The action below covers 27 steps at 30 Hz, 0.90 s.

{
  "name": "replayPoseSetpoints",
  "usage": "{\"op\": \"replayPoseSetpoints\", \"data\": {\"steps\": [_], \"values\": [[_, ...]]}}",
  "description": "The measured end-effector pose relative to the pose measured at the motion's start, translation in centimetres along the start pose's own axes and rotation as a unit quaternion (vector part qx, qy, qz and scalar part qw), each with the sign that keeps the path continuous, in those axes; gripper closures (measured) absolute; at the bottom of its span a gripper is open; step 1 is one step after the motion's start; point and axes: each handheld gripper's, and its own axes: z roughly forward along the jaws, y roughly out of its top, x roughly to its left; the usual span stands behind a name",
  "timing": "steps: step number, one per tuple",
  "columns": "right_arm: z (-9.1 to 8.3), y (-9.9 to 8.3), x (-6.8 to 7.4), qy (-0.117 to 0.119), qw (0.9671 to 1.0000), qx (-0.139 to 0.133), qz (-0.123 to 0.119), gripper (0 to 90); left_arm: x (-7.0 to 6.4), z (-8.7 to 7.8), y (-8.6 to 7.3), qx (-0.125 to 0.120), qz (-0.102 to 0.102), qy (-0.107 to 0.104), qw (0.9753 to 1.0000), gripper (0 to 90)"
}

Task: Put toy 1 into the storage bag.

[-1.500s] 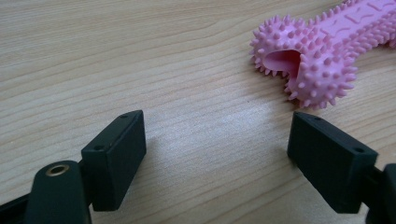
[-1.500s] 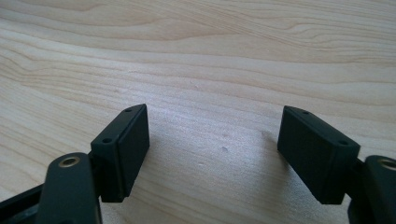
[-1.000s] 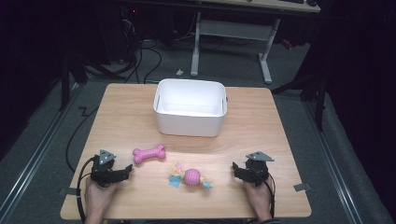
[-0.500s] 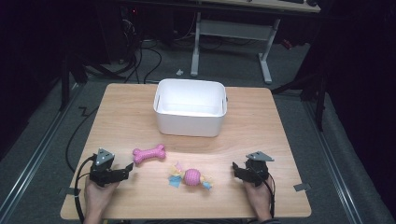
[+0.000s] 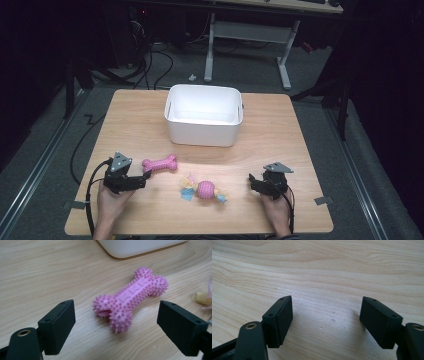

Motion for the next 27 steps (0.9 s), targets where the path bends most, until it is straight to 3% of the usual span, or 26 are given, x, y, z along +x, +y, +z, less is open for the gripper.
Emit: {"op": "replayPoseSetpoints", "data": {"steps": [5,11,20,27], "values": [[0.0,0.0,0.0,0.000,1.0000,0.000,0.000,26.9,-0.4,0.7,0.9,0.007,0.013,-0.016,0.9998,15.7],[0.0,0.0,0.0,0.001,1.0000,0.000,-0.001,27.0,-0.7,1.7,2.1,0.033,0.037,-0.027,0.9984,17.0],[0.0,0.0,0.0,0.002,1.0000,0.000,-0.002,26.9,-0.9,3.0,3.9,0.059,0.075,-0.043,0.9945,19.3],[0.0,0.0,0.0,0.003,1.0000,-0.001,-0.002,26.9,-0.8,3.9,4.5,0.071,0.086,-0.046,0.9927,20.2]]}}
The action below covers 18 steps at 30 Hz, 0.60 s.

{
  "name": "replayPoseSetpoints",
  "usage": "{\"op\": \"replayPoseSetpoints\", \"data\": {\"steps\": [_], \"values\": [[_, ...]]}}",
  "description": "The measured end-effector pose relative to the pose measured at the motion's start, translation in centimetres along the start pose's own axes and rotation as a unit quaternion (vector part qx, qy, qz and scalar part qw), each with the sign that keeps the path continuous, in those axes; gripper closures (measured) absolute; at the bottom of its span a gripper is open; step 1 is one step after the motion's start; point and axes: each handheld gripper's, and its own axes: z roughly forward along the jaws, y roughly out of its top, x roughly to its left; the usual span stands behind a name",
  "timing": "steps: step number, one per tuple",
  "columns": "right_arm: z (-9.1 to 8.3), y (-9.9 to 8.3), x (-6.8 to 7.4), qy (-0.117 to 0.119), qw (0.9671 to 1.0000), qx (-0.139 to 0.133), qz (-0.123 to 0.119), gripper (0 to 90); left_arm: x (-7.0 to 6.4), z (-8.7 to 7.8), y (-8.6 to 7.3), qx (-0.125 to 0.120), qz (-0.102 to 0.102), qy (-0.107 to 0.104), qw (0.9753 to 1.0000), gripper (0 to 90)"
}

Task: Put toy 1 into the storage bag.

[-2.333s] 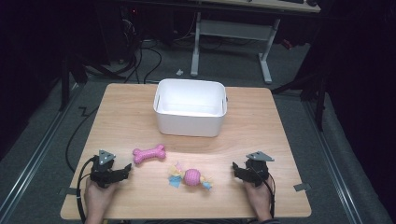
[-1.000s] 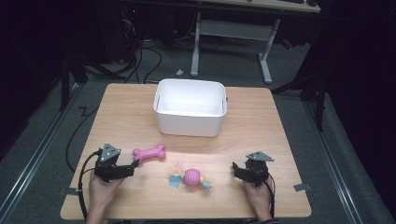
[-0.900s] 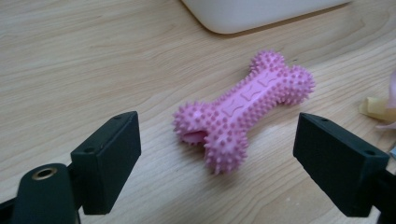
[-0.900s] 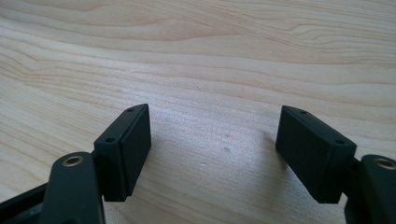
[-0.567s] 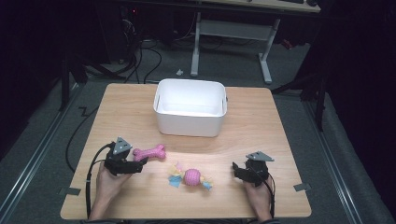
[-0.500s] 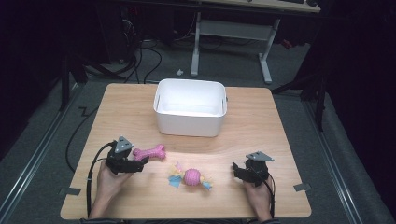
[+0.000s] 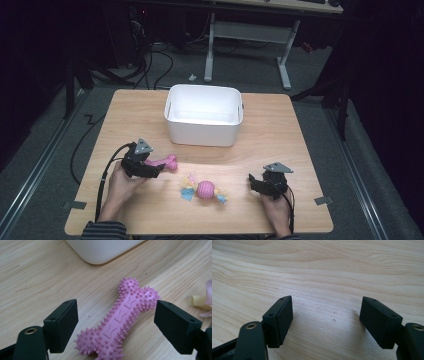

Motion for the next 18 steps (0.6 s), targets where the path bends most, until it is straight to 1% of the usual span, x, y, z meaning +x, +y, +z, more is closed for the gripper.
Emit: {"op": "replayPoseSetpoints", "data": {"steps": [1,6,9,11,13,18], "values": [[0.0,0.0,0.0,0.000,1.0000,0.000,0.000,26.9,0.0,0.1,0.0,0.000,0.001,-0.001,1.0000,20.2],[0.0,0.0,0.0,0.001,1.0000,0.000,-0.001,26.9,-0.1,1.1,-0.1,0.015,0.010,-0.002,0.9998,20.4],[0.0,0.0,0.0,0.001,1.0000,-0.001,-0.002,26.9,0.0,1.4,-0.1,0.011,0.006,-0.011,0.9999,21.5],[0.0,0.0,0.0,0.002,1.0000,0.000,-0.001,26.8,0.2,1.6,-0.2,0.010,0.005,-0.012,0.9999,22.2],[0.0,0.0,0.0,0.003,1.0000,0.000,-0.001,26.8,0.3,1.9,-0.3,0.010,0.002,-0.016,0.9998,22.1],[0.0,0.0,0.0,0.003,1.0000,0.000,-0.001,26.8,0.2,2.4,-0.4,0.019,0.011,-0.019,0.9996,21.8]]}}
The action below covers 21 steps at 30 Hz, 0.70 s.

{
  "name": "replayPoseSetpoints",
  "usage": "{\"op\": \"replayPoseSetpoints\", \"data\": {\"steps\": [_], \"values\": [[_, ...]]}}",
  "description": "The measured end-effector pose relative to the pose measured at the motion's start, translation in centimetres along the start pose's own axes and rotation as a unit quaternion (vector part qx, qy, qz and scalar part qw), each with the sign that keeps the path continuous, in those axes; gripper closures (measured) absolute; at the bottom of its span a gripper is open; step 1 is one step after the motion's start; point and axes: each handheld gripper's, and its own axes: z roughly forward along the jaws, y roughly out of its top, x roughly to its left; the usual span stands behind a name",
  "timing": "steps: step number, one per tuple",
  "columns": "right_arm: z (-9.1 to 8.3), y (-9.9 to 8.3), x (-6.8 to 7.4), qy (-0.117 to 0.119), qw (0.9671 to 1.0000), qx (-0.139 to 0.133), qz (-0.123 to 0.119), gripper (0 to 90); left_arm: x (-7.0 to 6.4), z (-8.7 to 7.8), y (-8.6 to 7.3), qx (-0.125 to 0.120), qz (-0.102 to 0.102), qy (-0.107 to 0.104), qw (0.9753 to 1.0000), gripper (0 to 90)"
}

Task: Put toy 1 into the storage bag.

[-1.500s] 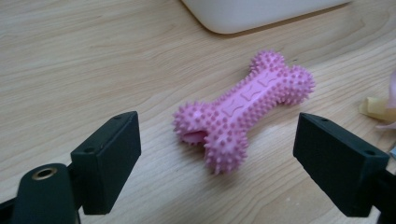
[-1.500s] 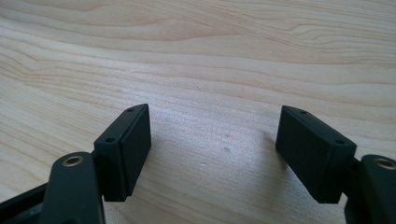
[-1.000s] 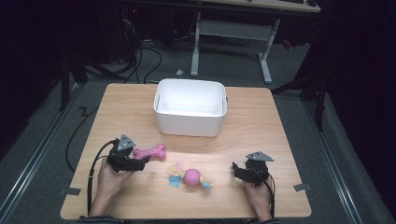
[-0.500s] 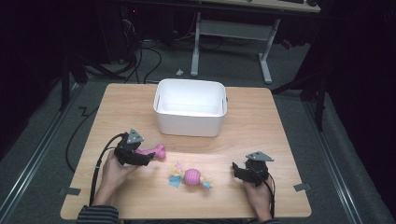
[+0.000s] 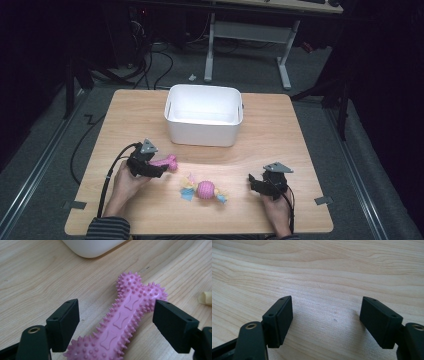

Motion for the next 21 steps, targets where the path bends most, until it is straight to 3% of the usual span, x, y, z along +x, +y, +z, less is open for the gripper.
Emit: {"op": "replayPoseSetpoints", "data": {"steps": [3,13,21], "values": [[0.0,0.0,0.0,0.000,1.0000,0.000,0.000,26.8,0.0,0.5,-0.1,0.011,0.003,0.002,0.9999,22.9],[0.0,0.0,0.0,0.001,1.0000,0.000,0.000,26.8,0.3,0.6,-0.9,-0.011,-0.018,-0.028,0.9994,36.1],[0.0,0.0,0.0,0.001,1.0000,0.000,0.000,26.8,0.4,0.5,-1.0,-0.014,-0.018,-0.035,0.9991,40.9]]}}
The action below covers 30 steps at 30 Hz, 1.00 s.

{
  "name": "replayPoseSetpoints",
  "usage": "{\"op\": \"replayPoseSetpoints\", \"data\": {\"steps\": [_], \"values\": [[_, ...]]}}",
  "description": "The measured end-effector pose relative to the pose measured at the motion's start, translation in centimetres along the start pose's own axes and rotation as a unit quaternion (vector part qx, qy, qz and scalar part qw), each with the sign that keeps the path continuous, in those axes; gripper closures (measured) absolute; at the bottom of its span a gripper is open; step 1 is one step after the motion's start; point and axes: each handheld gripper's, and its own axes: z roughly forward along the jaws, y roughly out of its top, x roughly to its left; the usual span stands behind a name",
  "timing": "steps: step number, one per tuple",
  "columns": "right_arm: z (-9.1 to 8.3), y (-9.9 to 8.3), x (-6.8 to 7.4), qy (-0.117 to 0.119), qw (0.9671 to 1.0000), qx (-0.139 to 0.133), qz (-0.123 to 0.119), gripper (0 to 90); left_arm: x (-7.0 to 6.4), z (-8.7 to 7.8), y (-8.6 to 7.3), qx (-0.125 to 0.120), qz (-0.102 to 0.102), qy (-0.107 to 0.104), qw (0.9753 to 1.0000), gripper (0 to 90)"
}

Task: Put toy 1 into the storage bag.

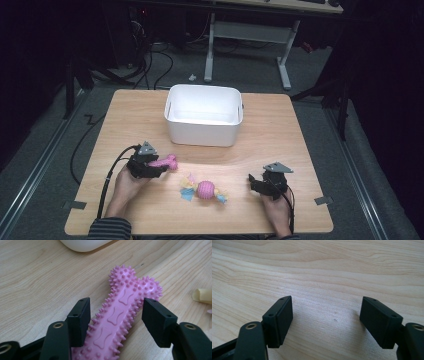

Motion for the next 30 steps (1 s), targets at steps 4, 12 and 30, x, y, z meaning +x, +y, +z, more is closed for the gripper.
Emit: {"op": "replayPoseSetpoints", "data": {"steps": [4,12,30], "values": [[0.00,0.00,0.00,0.000,1.0000,0.000,0.000,26.8,0.03,-0.04,-0.02,0.002,0.002,-0.002,1.0000,42.6],[0.00,0.00,0.00,0.000,1.0000,0.000,0.000,26.8,-0.02,-0.23,-0.25,0.001,0.007,0.001,1.0000,47.6],[0.00,0.00,0.00,0.000,1.0000,0.000,0.000,26.8,-0.23,-0.47,-0.34,0.001,0.019,-0.004,0.9998,56.4]]}}
